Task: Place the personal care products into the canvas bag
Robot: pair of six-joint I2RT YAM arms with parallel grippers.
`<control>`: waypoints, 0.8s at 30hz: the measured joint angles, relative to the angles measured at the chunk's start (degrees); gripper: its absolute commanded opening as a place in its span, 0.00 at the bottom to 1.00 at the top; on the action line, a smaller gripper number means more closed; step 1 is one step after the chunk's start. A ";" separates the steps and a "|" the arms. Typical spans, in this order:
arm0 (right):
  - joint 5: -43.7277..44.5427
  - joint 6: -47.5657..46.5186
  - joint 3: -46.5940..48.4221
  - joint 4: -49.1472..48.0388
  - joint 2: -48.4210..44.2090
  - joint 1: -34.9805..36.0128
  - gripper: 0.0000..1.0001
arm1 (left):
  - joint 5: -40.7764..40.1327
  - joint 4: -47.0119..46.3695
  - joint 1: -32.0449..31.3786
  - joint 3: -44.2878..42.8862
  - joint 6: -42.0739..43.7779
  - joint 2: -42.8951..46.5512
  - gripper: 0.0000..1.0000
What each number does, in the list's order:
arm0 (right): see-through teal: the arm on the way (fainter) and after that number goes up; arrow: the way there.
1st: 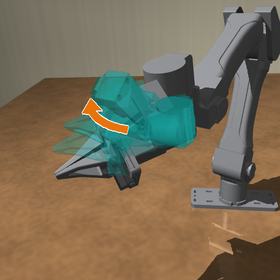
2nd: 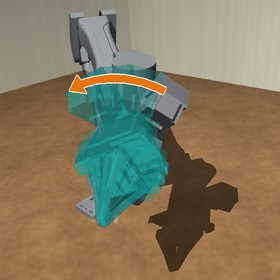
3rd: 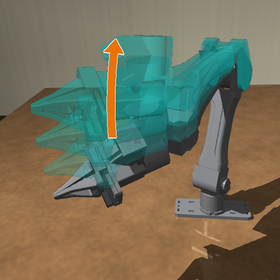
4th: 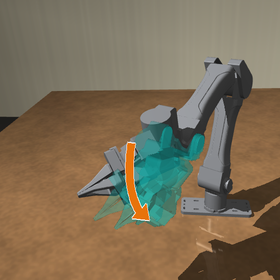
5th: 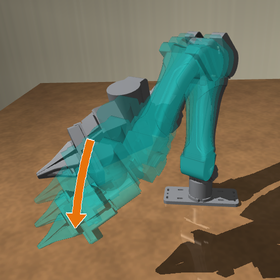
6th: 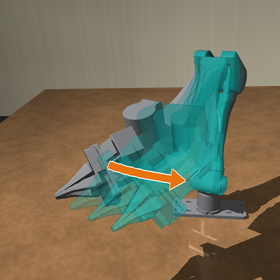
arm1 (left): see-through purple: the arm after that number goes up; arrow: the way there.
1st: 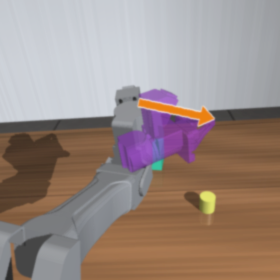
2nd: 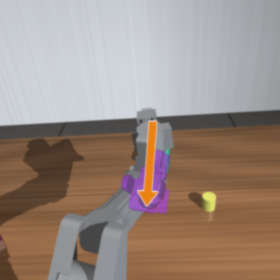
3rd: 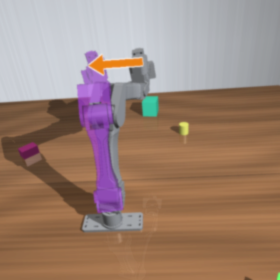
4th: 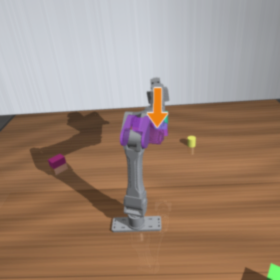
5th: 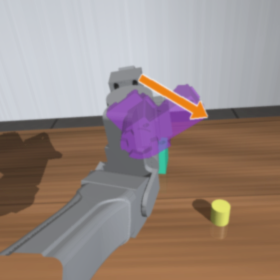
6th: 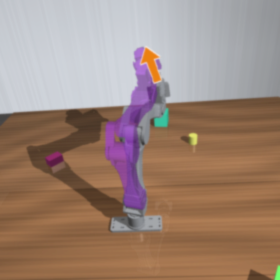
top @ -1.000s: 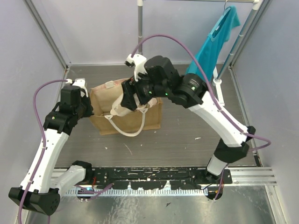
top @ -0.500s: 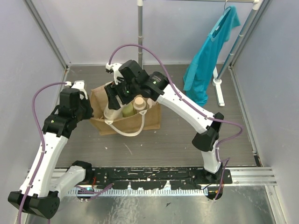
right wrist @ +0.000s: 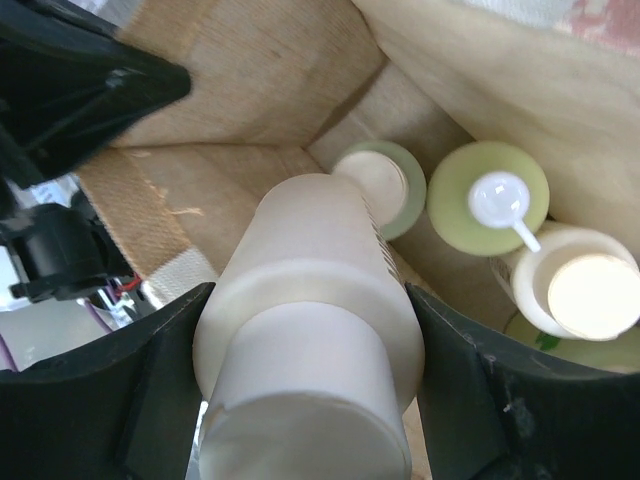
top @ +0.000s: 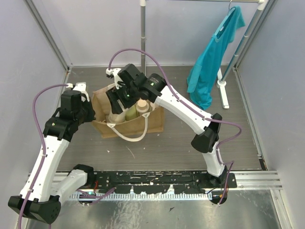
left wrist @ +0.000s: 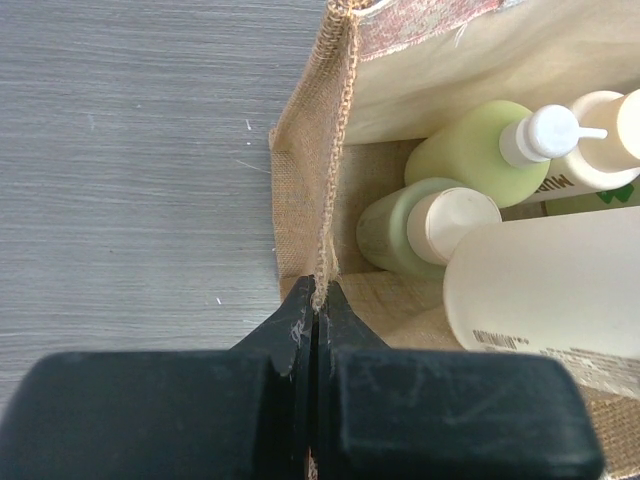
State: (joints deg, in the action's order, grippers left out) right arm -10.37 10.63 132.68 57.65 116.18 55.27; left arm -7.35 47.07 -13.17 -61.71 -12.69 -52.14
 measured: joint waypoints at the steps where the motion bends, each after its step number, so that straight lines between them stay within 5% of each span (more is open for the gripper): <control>1: 0.46 -0.07 0.20 0.87 0.42 0.00 0.01 | 0.00 -0.02 0.00 0.00 0.00 0.00 0.03; 10: 4.81 -1.07 0.17 8.37 1.42 -0.09 0.01 | -0.02 -0.11 0.00 0.00 0.02 -0.11 0.03; 24: 9.79 -1.88 -10.25 7.61 0.83 0.11 0.01 | 0.07 -0.55 -0.02 0.00 -0.44 -0.63 0.03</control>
State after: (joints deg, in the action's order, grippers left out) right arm -0.58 8.75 122.43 65.25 117.01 55.37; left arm -7.29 46.52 -13.19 -61.71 -13.13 -52.77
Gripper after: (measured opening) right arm 0.752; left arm 0.042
